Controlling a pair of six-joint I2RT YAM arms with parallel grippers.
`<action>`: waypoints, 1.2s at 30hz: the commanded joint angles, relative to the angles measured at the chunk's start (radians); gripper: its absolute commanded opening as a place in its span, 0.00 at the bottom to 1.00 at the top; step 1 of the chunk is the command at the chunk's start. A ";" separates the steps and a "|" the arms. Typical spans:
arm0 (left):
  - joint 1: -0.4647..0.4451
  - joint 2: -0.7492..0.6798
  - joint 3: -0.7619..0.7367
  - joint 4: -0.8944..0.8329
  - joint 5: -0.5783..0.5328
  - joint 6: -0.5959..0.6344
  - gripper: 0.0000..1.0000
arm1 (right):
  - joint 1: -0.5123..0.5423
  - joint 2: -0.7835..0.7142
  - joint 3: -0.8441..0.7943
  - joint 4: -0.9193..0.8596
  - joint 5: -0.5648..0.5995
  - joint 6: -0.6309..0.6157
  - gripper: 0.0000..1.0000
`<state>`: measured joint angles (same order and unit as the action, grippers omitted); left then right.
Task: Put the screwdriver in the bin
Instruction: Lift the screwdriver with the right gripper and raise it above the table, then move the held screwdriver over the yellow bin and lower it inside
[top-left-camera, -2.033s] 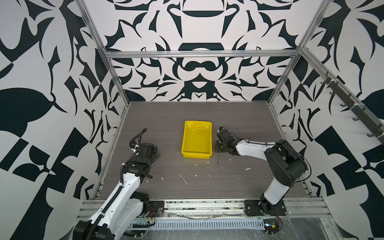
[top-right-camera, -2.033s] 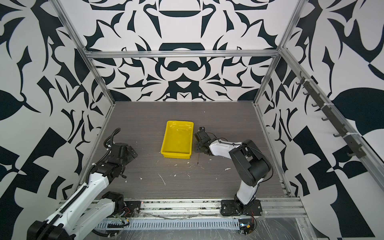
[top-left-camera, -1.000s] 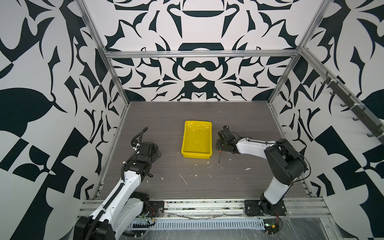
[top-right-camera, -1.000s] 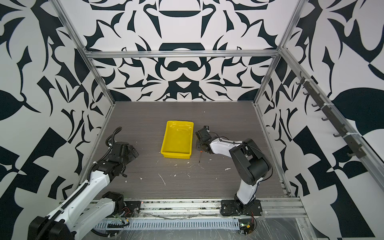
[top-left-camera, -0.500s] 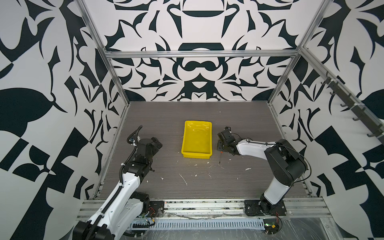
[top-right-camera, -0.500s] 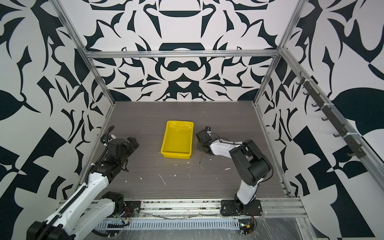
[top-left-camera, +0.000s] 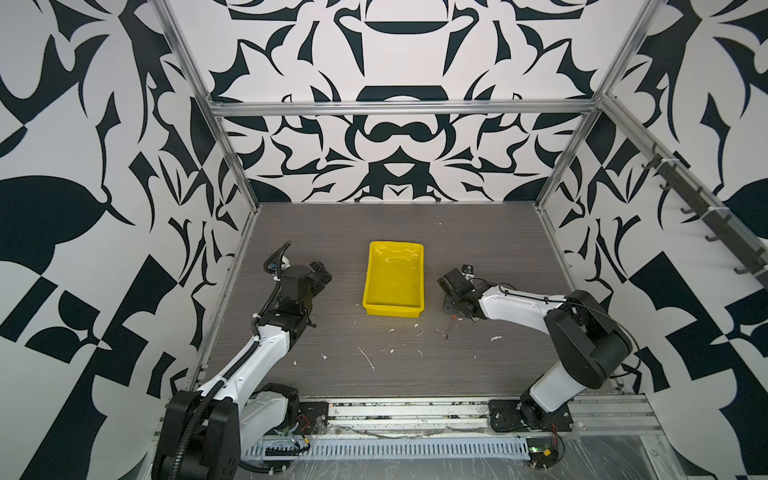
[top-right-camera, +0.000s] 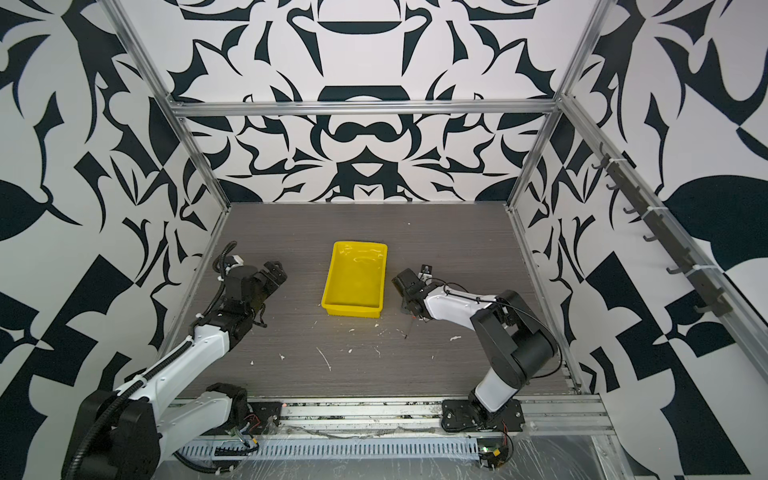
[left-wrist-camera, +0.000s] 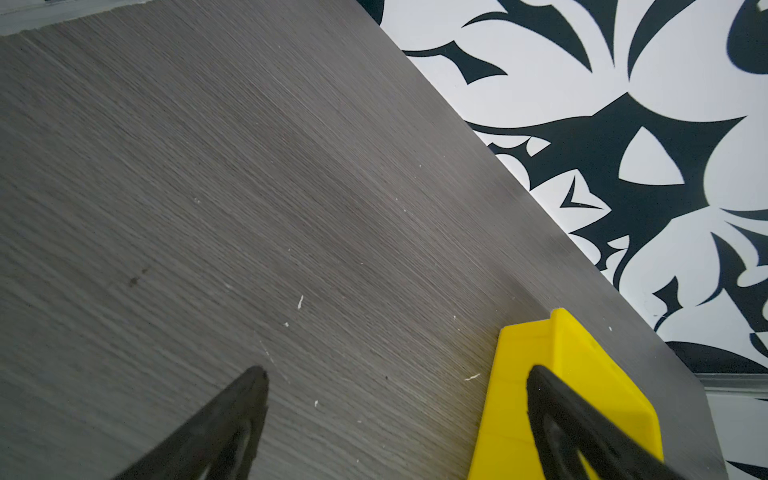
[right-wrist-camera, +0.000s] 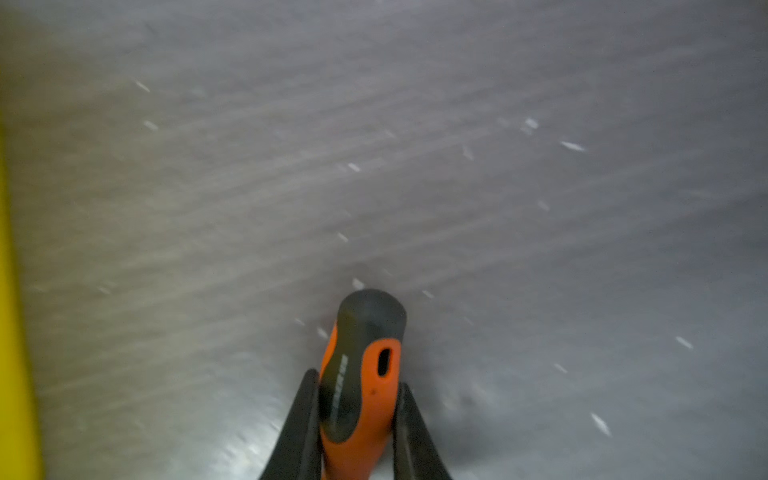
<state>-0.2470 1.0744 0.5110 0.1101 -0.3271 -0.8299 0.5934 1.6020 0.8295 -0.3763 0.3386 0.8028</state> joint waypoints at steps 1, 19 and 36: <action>0.005 -0.013 0.042 -0.001 0.047 0.014 1.00 | 0.006 -0.083 0.122 -0.174 0.072 -0.001 0.05; 0.005 0.052 0.049 0.031 0.130 -0.001 1.00 | 0.120 0.183 0.708 -0.131 -0.001 -0.108 0.08; 0.011 0.055 0.021 0.063 0.066 -0.038 1.00 | 0.125 0.533 0.998 -0.271 -0.113 -0.111 0.08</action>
<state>-0.2420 1.1267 0.5255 0.1604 -0.2424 -0.8459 0.7189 2.1353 1.7649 -0.6010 0.2436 0.6956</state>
